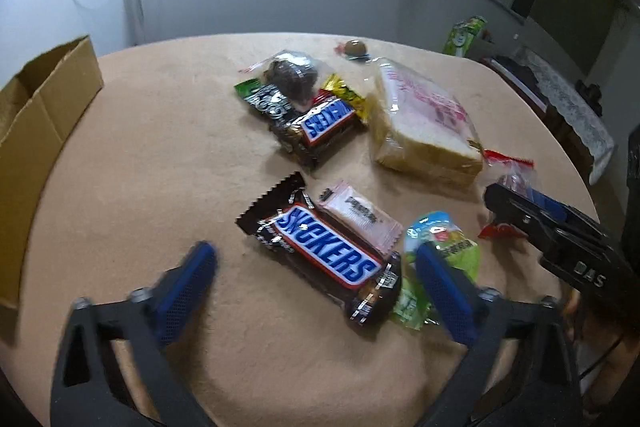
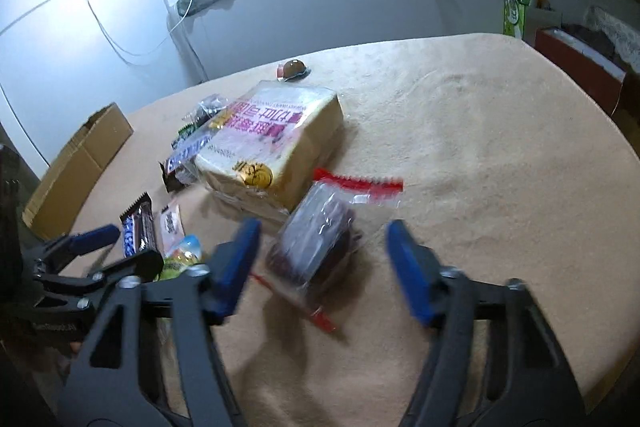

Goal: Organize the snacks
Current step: 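Grasp the Snickers bar with the left tool while the right tool grasps the brown pastry packet, then carry both snacks to the cardboard box and open both tools to drop them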

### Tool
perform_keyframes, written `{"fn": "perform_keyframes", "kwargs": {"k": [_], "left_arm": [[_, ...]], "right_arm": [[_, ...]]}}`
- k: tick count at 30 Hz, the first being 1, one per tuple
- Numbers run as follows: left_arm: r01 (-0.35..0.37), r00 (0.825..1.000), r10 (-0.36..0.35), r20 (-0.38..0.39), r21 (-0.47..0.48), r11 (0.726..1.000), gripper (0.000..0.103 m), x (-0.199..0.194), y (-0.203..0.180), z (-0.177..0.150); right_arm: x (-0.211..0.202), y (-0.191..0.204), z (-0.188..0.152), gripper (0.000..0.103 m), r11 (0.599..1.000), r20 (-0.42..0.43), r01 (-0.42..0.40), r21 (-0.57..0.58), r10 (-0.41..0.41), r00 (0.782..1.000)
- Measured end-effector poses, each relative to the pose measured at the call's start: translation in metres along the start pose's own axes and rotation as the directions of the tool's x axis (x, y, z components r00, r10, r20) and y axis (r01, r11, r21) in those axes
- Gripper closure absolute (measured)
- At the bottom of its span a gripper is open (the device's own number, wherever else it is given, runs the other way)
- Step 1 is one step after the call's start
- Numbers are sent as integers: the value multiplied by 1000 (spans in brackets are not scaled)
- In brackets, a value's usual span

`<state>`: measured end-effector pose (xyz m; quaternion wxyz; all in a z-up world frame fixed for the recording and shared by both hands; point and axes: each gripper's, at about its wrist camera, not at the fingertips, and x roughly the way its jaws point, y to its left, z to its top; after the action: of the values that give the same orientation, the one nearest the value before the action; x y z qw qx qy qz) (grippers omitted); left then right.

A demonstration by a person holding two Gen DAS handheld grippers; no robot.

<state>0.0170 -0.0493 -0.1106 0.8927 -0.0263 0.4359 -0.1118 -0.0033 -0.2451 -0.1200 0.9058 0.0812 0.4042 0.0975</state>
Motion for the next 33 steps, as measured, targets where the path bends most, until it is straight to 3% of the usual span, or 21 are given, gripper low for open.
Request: {"fn": "perform_keyframes", "kwargs": {"k": [4,6,9,12,23,33], "left_arm": [[6,1000,-5,22,-6,1000,44,-5,10,-4],[21,999,-21,27,-26,999,60,-6,20,-4],[85,996,-82,38,-81,993,69,-8,38,-3],[116,992,-111,56,-109,987,71,-6,48,-4],[104,988,-95,125,-73,992,73,-23,45,-2],[73,970,-48,240,-92,993,73,-69,77,10]], "right_arm": [[-5,-3,-4,56,1000,14,-13,-2,13,1000],[-6,-5,-6,58,1000,20,-22,0,22,1000],[-9,-8,-8,61,999,32,-31,8,31,999],[-10,-11,-8,62,999,41,-41,22,40,998],[-35,-5,1,64,1000,118,-21,15,19,993],[-47,39,26,68,997,166,-46,-60,55,985]]}}
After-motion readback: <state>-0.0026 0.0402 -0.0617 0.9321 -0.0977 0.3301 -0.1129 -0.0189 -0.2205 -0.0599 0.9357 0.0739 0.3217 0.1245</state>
